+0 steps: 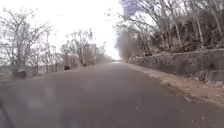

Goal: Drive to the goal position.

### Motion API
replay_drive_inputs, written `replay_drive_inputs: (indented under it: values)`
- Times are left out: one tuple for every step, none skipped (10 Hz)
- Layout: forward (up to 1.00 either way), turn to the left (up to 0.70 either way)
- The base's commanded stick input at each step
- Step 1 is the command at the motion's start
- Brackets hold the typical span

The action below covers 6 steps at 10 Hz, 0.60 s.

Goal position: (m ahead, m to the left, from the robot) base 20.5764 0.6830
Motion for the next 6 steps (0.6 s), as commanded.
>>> replay_drive_inputs:
  values:
    - [0.7, 0.0]
    - [0.7, 0.0]
    - [0.7, 0.0]
    - [0.7, 0.0]
    - [0.7, 0.0]
    - [0.7, 0.0]
